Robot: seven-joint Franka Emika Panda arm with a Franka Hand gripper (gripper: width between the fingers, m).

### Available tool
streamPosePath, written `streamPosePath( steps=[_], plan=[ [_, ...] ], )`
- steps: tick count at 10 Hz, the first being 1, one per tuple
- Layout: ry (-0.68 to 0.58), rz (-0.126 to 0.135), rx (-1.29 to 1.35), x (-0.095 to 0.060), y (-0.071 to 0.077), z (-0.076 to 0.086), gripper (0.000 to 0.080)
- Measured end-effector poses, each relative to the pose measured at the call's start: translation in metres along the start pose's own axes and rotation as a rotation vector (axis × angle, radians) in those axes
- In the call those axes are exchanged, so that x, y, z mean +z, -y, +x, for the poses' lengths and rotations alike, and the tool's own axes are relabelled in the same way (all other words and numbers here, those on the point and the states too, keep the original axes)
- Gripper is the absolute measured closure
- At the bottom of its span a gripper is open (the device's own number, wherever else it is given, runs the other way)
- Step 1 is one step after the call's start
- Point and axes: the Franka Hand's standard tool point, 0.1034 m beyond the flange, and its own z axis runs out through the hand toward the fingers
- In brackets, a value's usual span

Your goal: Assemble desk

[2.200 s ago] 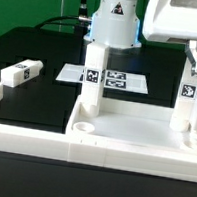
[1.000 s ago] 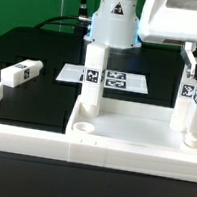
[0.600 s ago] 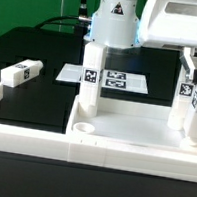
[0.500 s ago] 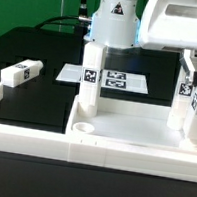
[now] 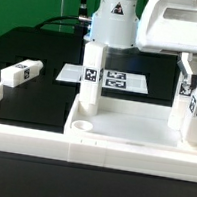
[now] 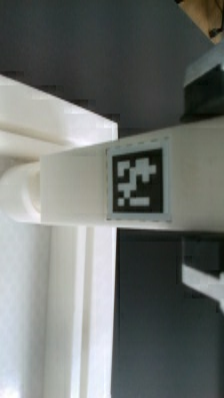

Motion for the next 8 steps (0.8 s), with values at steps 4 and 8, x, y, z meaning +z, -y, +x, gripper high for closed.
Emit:
streamPosePath(
  steps=[4,8],
  plan=[
    [-0.028,-0.003,-0.002,0.0012,-0.0007,0.0025,0.0509],
    [-0.027,-0.003,-0.002,0.0013,-0.0007,0.0023,0.0178]
  ],
)
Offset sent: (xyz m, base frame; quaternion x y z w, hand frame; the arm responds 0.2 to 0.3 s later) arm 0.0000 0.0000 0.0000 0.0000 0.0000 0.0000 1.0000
